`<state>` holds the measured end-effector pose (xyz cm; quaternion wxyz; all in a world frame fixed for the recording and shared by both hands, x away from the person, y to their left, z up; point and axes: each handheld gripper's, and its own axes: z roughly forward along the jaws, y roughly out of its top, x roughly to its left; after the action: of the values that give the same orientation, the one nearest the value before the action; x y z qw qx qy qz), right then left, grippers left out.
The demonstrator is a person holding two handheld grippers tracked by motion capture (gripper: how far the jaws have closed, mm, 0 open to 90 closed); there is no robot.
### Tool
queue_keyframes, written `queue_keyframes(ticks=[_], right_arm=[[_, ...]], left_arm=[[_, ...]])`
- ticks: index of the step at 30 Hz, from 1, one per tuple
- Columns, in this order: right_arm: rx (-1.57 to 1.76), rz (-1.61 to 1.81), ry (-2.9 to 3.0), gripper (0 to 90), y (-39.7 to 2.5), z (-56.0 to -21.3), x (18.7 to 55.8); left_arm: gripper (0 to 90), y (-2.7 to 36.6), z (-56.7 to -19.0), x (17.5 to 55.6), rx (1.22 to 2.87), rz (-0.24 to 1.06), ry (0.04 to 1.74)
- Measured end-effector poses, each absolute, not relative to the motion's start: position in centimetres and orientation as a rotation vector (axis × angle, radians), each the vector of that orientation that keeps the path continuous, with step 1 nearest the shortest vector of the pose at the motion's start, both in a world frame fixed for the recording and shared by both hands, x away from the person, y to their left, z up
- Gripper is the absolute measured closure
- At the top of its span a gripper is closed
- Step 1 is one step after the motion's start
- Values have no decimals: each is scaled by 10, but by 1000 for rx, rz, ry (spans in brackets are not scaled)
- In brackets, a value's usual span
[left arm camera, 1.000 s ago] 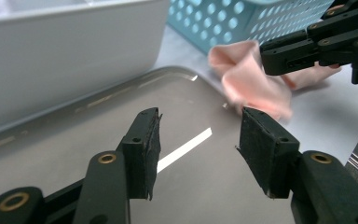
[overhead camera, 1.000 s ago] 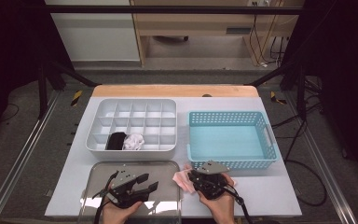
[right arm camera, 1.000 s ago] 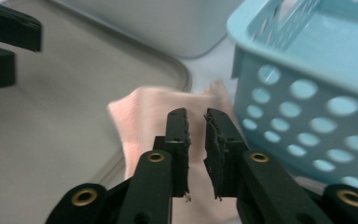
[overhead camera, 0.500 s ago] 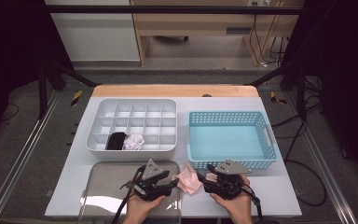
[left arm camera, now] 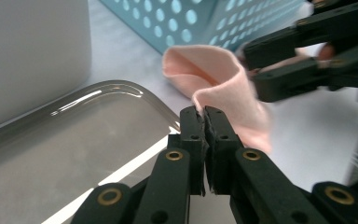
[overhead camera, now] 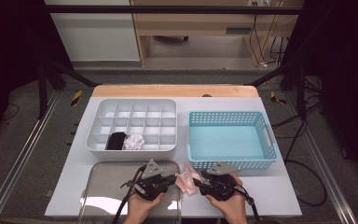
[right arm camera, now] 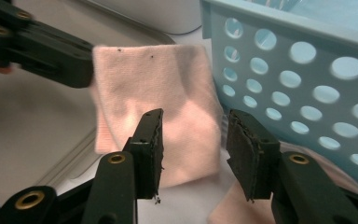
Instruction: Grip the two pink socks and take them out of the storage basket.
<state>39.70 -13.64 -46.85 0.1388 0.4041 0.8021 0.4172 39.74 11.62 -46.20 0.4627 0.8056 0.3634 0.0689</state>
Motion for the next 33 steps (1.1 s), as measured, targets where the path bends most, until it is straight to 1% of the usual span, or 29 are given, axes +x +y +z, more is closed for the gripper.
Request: queue_keyframes(ticks=[4, 8, 12, 16, 17, 19, 20, 24, 25, 27, 29, 32, 33], right_arm=[[1154, 1234, 2299, 594, -138, -465, 395], [1153, 1265, 2286, 599, -135, -460, 394], [1143, 1262, 2306, 603, -125, -461, 397], [1133, 1239, 2333, 604, -114, -465, 400], [1129, 1238, 2336, 604, -112, -466, 402], [1136, 1223, 2339, 604, -108, -468, 404], [1143, 1213, 2342, 604, -107, -470, 405], [1160, 1201, 2363, 604, -103, -475, 409], [1159, 1193, 2371, 604, -101, -476, 409], [1144, 1168, 2389, 610, -99, -479, 410], [1145, 1152, 2398, 634, -98, -482, 410], [1129, 1139, 2410, 692, -95, -484, 408], [1118, 1141, 2409, 707, -94, -484, 408]], left_arm=[[858, 136, -451, 387, 1967, 140, 890], [857, 161, -446, 381, 1968, 156, 930], [854, 180, -449, 385, 2001, 155, 999], [837, 189, -458, 396, 1980, 155, 1070], [807, 190, -460, 398, 1972, 164, 1074], [716, 190, -463, 400, 1947, 174, 1082], [688, 190, -465, 399, 1946, 184, 1086], [497, 192, -470, 389, 1957, 234, 1094], [468, 192, -471, 385, 1959, 247, 1095], [450, 193, -473, 380, 1957, 255, 1101], [454, 189, -476, 380, 1958, 246, 1101], [514, 180, -478, 385, 1960, 242, 1090], [558, 178, -478, 387, 1953, 251, 1084]])
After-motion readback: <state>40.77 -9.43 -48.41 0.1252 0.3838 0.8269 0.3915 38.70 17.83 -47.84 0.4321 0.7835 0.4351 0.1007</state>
